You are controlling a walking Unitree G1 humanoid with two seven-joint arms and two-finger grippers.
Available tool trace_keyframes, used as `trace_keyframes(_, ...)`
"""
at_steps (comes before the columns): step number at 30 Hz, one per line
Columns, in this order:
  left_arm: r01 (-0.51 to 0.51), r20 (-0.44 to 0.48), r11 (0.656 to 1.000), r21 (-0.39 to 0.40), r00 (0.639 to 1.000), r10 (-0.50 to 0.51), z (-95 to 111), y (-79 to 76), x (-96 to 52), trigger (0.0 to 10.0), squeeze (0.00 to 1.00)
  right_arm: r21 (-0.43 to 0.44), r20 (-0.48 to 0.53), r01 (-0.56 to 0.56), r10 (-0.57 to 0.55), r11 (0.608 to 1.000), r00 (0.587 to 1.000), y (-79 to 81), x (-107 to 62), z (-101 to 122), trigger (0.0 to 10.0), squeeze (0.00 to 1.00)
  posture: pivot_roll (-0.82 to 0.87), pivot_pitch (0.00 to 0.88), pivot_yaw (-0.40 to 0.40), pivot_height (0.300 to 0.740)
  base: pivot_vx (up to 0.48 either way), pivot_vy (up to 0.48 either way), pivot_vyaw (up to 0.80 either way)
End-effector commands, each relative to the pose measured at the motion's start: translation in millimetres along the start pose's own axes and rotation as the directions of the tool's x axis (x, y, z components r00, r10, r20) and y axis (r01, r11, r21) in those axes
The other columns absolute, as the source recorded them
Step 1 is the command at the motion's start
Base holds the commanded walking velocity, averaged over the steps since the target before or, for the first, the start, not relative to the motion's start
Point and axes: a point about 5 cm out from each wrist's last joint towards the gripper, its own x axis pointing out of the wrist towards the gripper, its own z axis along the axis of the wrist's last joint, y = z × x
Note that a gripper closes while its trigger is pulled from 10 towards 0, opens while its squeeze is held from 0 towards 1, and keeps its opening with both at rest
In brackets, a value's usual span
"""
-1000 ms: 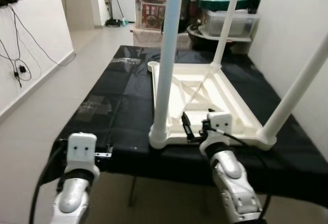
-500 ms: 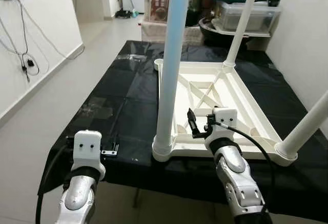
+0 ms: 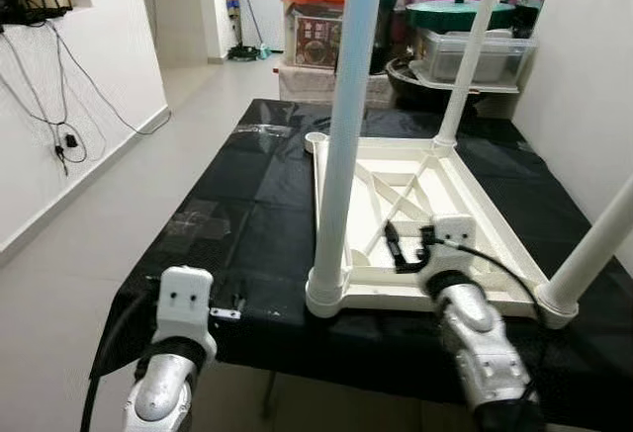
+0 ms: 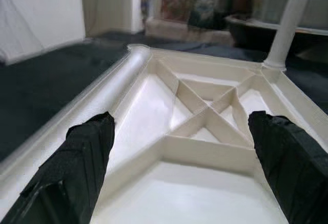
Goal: Building children table
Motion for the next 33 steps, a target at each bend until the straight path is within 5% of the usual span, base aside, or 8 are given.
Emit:
trace_keyframes(1,0.029,-0.020,0.999,-0.012,0.999,-0.030,-3.2,-4.5,-1.4,10.0,0.00,0.034,-0.026,-0.035,0.036,0.999,0.999,-16.1,0.3,-2.7,10.0,0.00,0.09,0.000,-0.061,0.740,0.000,0.000,0.00)
trace_keyframes(12,0.152,-0.053,0.988,-0.038,0.987,-0.154,-7.6,-18.8,-7.7,10.0,0.00,0.077,-0.141,-0.350,0.358,0.934,0.923,-56.3,-17.9,-0.2,10.0,0.00,0.09,0.000,-0.048,0.740,0.000,0.000,0.00)
trace_keyframes(13,0.168,-0.052,0.985,-0.043,0.984,-0.170,-7.7,-20.2,-8.5,10.0,0.00,0.093,-0.138,-0.408,0.417,0.908,0.898,-52.8,-19.8,0.0,10.0,0.58,0.09,0.000,-0.048,0.740,0.000,0.000,0.00)
trace_keyframes(14,0.168,-0.052,0.985,-0.043,0.984,-0.170,-7.7,-20.2,-8.5,10.0,0.00,0.093,-0.138,-0.408,0.417,0.908,0.898,-52.8,-19.8,0.0,10.0,0.58,0.09,0.000,-0.048,0.740,0.000,0.000,0.00)
trace_keyframes(15,0.198,-0.045,0.979,-0.047,0.979,-0.201,-7.7,-23.7,-10.8,10.0,0.00,0.134,-0.115,-0.534,0.548,0.835,0.828,-42.7,-22.9,2.4,10.0,1.00,0.09,0.000,-0.042,0.740,0.000,0.000,0.00)
trace_keyframes(21,0.190,-0.016,0.982,0.006,0.982,-0.190,-3.4,-22.9,-11.5,10.0,0.00,0.118,-0.151,-0.690,0.699,0.714,0.699,-31.0,-27.1,-0.1,10.0,1.00,0.10,0.000,-0.041,0.740,0.000,0.000,0.00)
trace_keyframes(22,0.200,-0.016,0.980,0.010,0.980,-0.199,-2.8,-23.7,-11.6,10.0,0.00,0.120,-0.150,-0.703,0.712,0.701,0.686,-32.3,-25.4,1.7,10.0,0.12,0.10,0.000,-0.040,0.740,0.000,0.000,0.00)
trace_keyframes(33,0.202,0.001,0.979,0.031,0.979,-0.202,-1.3,-26.4,-13.7,10.0,0.00,0.108,-0.054,-0.815,0.822,0.569,0.567,-26.7,-17.9,29.4,10.0,0.00,0.11,0.000,-0.043,0.740,0.000,0.000,0.00)
